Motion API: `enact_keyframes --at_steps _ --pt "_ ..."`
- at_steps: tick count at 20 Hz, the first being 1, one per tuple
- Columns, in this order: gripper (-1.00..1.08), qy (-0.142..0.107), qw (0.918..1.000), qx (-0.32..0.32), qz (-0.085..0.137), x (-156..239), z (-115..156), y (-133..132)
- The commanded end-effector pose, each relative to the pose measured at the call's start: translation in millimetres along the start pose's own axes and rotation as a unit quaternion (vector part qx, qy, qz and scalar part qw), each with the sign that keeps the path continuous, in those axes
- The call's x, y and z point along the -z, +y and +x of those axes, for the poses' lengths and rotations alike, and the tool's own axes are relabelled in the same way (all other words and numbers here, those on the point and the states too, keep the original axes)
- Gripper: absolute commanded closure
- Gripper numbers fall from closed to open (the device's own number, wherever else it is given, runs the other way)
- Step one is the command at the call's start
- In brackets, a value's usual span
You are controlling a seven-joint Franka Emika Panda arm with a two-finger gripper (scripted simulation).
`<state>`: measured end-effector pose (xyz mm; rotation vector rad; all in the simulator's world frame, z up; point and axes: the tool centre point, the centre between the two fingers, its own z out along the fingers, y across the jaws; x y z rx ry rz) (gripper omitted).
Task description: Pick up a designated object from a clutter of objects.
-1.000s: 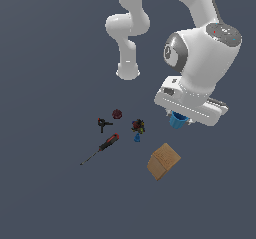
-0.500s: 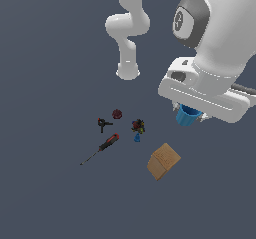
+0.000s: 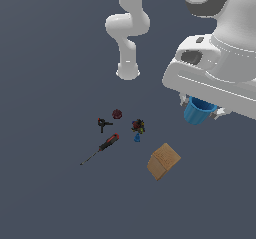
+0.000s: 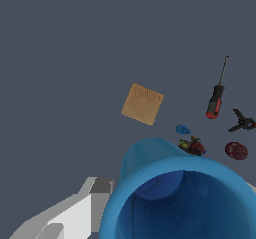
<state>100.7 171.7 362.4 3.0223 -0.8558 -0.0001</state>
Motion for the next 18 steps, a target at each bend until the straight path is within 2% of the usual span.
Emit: enact_keyframes --at_steps 1,9,18 --pt "1.08 0.0 1.0 0.0 0.0 13 6 -3" --pt "1.08 0.0 1.0 0.0 0.0 36 19 -8" --pt "1.08 0.0 1.0 0.0 0.0 44 23 -10"
